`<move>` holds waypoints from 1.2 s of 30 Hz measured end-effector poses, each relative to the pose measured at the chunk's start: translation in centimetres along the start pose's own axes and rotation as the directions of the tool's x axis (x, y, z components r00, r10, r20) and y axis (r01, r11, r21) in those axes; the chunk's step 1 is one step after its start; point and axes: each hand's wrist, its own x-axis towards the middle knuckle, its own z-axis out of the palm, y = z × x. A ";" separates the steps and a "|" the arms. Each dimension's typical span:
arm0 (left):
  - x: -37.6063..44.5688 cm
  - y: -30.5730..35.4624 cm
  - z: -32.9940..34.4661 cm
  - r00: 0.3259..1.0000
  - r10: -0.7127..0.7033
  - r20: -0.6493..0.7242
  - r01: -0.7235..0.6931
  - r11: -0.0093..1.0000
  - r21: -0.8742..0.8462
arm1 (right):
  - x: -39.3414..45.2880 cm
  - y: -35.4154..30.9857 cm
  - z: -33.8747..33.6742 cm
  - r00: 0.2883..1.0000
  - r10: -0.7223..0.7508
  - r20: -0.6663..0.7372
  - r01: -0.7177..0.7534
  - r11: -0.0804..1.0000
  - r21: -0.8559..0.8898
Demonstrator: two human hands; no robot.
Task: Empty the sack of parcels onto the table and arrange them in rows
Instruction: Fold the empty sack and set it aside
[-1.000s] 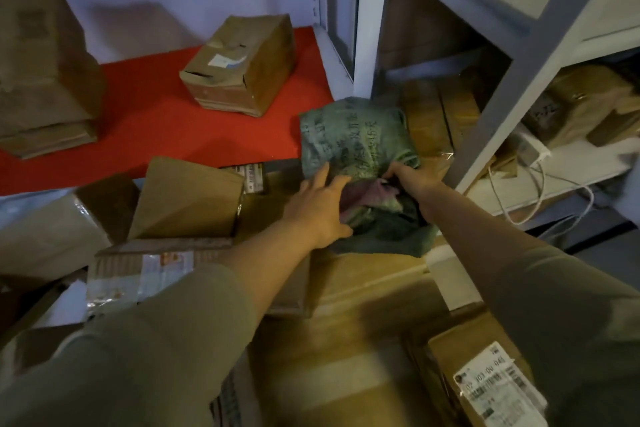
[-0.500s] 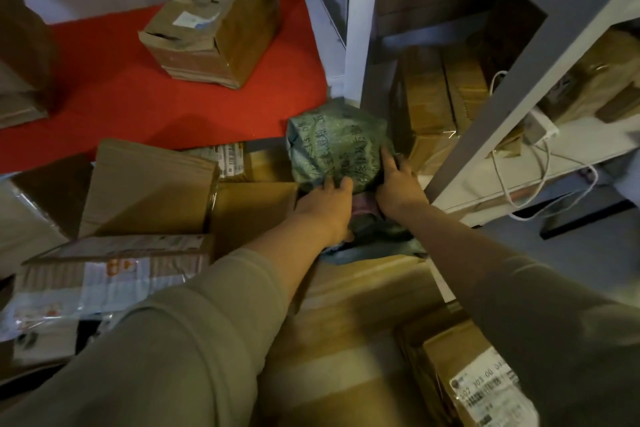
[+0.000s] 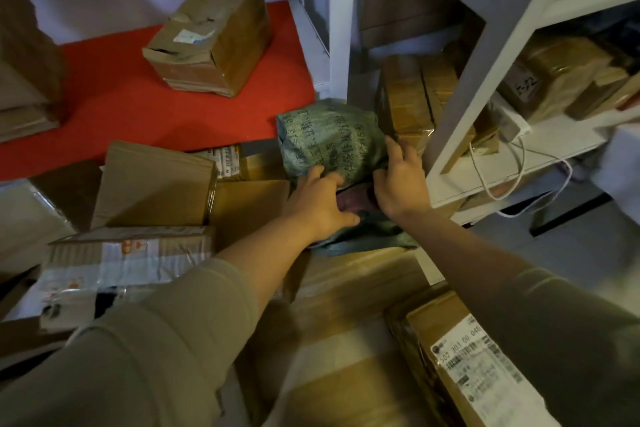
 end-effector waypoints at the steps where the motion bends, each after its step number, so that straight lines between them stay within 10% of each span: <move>1: -0.4 0.2 0.0 1.000 0.002 -0.007 -0.002 1.000 0.006 | -0.4 0.0 -0.4 1.000 -0.017 -0.023 0.018 1.000 0.018; 15: -10.9 2.5 2.2 0.989 0.078 -0.127 -0.084 0.996 -0.042 | -14.0 1.4 -5.7 0.983 0.115 -0.146 -0.106 0.992 0.066; 27: -20.7 2.8 9.7 0.956 0.029 0.292 0.128 0.855 -0.503 | -25.9 6.4 -7.9 0.764 0.644 -0.031 -0.636 0.745 -0.199; 36: -21.7 -0.5 9.1 0.988 -0.070 0.136 0.133 0.831 -0.541 | -27.8 3.0 -6.5 0.938 0.266 0.221 -0.234 0.959 -0.159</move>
